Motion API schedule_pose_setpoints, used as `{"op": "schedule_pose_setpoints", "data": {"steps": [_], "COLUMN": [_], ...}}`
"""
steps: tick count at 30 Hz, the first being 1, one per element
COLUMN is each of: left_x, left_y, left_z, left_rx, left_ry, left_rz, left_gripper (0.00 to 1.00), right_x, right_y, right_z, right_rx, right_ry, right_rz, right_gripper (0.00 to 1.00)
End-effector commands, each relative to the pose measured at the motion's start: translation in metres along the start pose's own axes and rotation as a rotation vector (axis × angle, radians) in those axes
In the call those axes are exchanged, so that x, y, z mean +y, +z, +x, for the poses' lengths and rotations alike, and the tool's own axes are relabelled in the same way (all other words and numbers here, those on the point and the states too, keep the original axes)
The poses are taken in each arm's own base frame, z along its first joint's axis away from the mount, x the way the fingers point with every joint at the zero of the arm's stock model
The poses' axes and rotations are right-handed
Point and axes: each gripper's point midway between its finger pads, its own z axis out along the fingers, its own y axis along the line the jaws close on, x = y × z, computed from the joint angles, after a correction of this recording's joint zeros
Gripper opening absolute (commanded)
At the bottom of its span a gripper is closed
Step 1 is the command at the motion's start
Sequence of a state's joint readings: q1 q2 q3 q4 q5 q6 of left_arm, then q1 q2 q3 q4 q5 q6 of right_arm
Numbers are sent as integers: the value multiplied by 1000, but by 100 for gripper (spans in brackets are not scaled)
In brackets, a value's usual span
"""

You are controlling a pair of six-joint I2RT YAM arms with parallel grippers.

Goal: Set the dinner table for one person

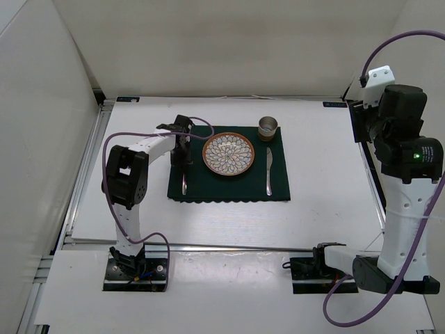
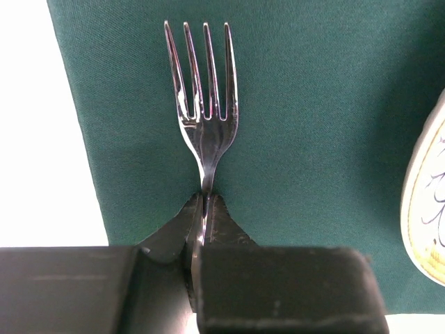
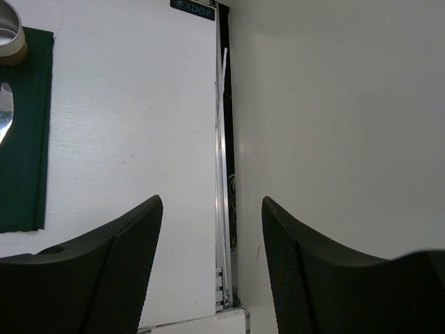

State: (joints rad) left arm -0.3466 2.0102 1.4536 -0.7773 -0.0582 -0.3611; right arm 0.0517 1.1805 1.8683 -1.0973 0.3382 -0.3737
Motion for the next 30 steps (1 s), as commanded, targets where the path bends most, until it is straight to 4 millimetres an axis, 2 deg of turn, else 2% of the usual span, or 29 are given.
{"op": "schedule_pose_setpoints", "data": {"steps": [1,14,16,17,21,27,30], "left_x": [4,3,-2,-2,-7,-5,-4], "left_y": [-8,-10,-16,-16,-28,-49,-76], "left_z": [-15,-22,-25,-25,-30,-39,-62], "left_rx": [-46,-68,-84,-84,-115,-173,-261], "left_ry": [-17,-19,-11,-11,-5,-11,-19], "left_rz": [-12,-14,-5,-5,10,10,19], "left_gripper": [10,10,19,29,46,50,52], "right_x": [-6,-2,-3,-3,-2,0,1], "right_y": [-6,-11,-14,-14,-12,-12,-12], "right_z": [-8,-4,-4,-4,-2,-3,-3], "right_rx": [-47,-45,-54,-54,-45,-49,-52], "right_ry": [25,32,34,34,32,31,31], "right_rz": [25,4,7,7,4,-4,-13], "right_gripper": [63,63,63,63,63,63,63]}}
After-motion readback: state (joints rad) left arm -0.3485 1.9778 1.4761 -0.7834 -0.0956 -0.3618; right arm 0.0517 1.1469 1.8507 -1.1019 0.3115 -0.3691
